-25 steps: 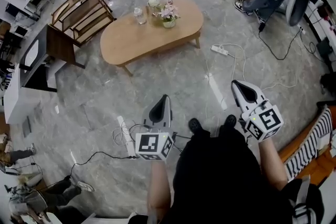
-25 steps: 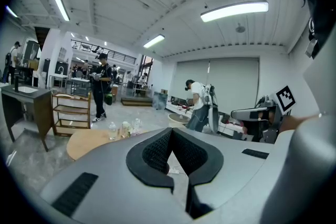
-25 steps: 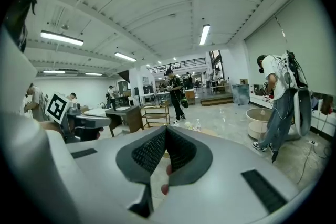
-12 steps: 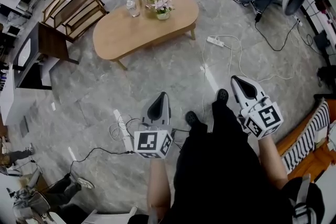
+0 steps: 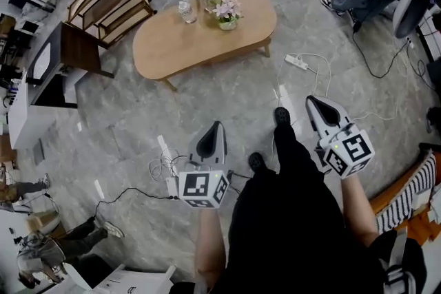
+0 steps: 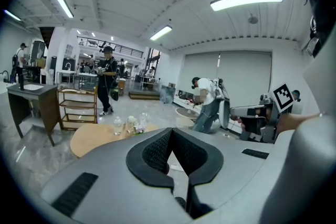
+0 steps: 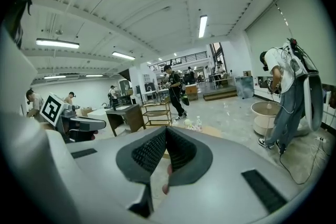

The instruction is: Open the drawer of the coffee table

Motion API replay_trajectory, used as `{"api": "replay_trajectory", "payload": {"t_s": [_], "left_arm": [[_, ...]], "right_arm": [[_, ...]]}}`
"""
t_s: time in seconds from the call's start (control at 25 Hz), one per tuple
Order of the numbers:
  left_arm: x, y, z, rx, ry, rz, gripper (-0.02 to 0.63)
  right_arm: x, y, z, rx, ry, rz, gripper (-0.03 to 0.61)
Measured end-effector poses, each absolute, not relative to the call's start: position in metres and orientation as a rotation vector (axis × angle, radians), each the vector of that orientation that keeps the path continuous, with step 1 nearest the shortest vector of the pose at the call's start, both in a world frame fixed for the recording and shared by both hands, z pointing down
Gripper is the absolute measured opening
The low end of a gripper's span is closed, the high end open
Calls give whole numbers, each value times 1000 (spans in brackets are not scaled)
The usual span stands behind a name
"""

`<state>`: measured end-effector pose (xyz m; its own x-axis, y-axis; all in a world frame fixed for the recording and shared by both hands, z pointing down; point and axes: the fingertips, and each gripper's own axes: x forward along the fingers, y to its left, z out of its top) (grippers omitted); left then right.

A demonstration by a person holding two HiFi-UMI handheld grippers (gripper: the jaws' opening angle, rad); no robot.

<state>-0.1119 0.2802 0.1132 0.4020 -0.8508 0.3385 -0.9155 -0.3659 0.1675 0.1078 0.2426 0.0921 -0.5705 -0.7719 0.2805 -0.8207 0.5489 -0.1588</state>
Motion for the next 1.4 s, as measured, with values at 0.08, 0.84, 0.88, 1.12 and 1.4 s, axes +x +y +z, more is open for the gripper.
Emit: {"api": "replay_trajectory", "payload": {"t_s": [0.08,0.84,0.88,1.12,1.4], "left_arm": [[-108,261,108,2330,-1549,291,14],[-38,114,143,2087,-1672,336,14],[-38,114,149,2077,-1661,333,14],[-44,102,197,2062,-1604,384,14],[-51,67,273,2191,-1433,497,14]], "right_arm": [[109,215,89,1329,-2631,409,12],[137,40,162,836,-2646,498,12],[135,38,169,825,-2639,517,12],[125,22,227,858,-2605,601,12],[95,11,294,870,-2519,638,12]]}}
